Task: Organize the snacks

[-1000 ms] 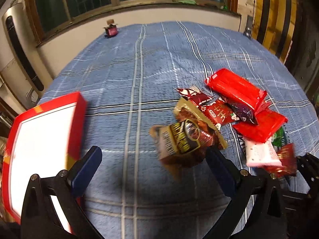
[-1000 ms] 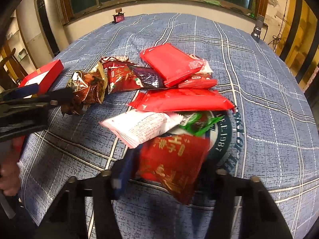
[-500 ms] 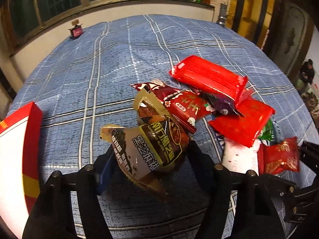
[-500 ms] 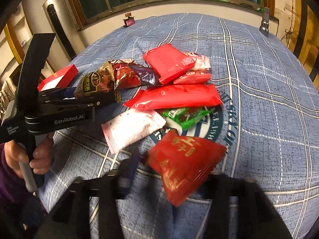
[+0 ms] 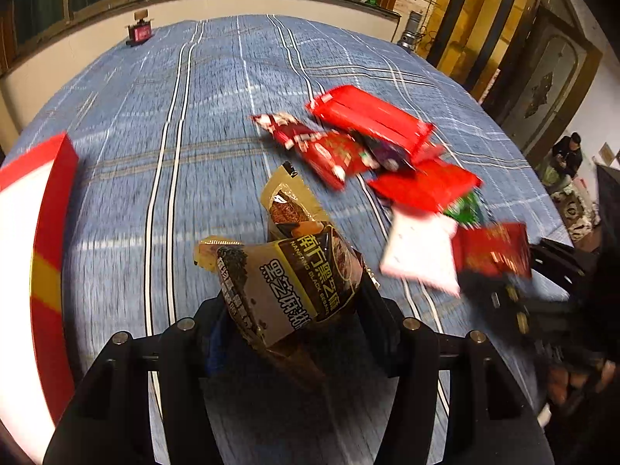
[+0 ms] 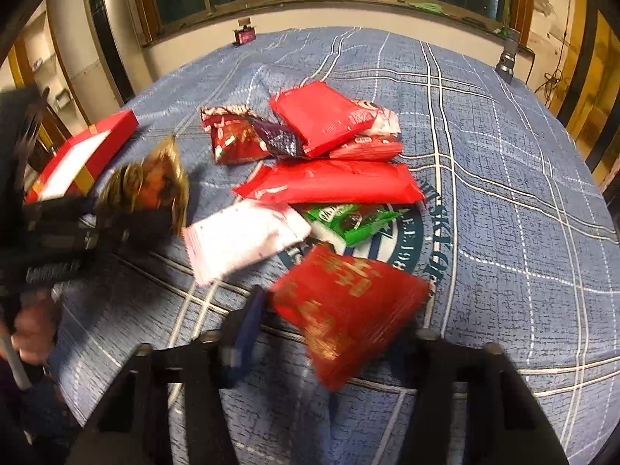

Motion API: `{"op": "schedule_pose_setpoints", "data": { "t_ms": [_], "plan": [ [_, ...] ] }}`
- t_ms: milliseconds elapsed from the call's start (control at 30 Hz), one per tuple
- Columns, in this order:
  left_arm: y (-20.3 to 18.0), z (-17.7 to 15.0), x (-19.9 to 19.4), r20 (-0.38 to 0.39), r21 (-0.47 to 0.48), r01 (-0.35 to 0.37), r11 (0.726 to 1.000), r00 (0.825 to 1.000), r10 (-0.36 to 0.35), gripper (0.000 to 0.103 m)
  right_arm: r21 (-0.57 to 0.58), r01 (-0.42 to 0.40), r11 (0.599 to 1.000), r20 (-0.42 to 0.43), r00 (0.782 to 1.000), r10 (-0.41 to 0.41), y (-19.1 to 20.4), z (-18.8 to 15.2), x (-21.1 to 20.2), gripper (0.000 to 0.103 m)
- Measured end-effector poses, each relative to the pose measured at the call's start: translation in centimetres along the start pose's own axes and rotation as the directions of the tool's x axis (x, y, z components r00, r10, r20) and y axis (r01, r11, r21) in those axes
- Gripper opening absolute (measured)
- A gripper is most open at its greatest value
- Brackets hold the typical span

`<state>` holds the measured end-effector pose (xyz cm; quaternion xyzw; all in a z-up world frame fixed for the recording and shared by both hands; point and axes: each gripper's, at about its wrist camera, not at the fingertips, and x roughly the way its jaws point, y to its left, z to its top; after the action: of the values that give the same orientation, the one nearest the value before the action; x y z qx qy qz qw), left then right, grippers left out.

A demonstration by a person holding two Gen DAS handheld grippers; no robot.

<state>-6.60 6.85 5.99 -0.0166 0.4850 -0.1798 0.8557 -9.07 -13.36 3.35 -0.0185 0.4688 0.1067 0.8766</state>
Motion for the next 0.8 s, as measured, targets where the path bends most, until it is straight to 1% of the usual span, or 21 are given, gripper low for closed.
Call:
{"op": "schedule_pose_setpoints", "data": {
  "t_ms": [33,67,133,167,200,367,567,733,800],
  "plan": [
    [-0.1,-0.3,-0.3,-0.004,-0.005,0.015,1.0,1.0,-0.015,0.057,0.011,-0.004,1.0,0.003,1.0,0.004,-0.2,0.1,0.0,0.028],
    [-0.2,-0.7,-0.6,-0.008,-0.008,0.031,1.0,0.999,-0.031,0.057,0.023,-0.011,1.0,0.005,1.0,0.011,-0.3,0.1,0.0,0.024],
    [-0.5,-1.3,-1.0,-0.009,-0.003,0.047,0.999,0.999,-0.047,0.057,0.05,-0.023,0.998,0.01,1.0,0.022,-0.6,0.0,0.0,0.021],
    [-0.6,-1.7,-1.5,-0.004,0.007,0.056,0.998,0.998,-0.056,0.057,0.064,-0.031,0.997,0.014,0.999,0.03,-0.7,-0.1,-0.1,0.018],
    [-0.8,-2.1,-1.9,0.001,0.017,0.064,0.998,0.998,-0.064,0.057,0.077,-0.041,0.996,0.019,0.999,0.04,-0.9,-0.2,-0.2,0.016],
    [-1.2,-3.1,-3.2,0.03,0.034,0.102,0.994,0.994,-0.103,0.057,0.116,-0.078,0.99,0.037,0.997,0.074,-1.3,-0.7,-0.5,0.016],
    [-1.1,-3.7,-4.2,0.047,0.033,0.105,0.994,0.993,-0.107,0.057,0.147,-0.093,0.985,0.08,0.993,0.082,-1.9,-1.0,-1.6,0.015],
    [-1.2,-4.0,-5.5,0.08,0.04,0.119,0.992,0.989,-0.122,0.057,0.117,-0.1,0.988,0.139,0.987,0.084,-1.6,-1.1,-3.7,0.013],
    [-1.2,-4.1,-5.9,0.09,0.04,0.114,0.993,0.989,-0.117,0.057,0.111,-0.102,0.989,0.151,0.985,0.084,-1.5,-1.0,-4.1,0.013]
  ]
}}
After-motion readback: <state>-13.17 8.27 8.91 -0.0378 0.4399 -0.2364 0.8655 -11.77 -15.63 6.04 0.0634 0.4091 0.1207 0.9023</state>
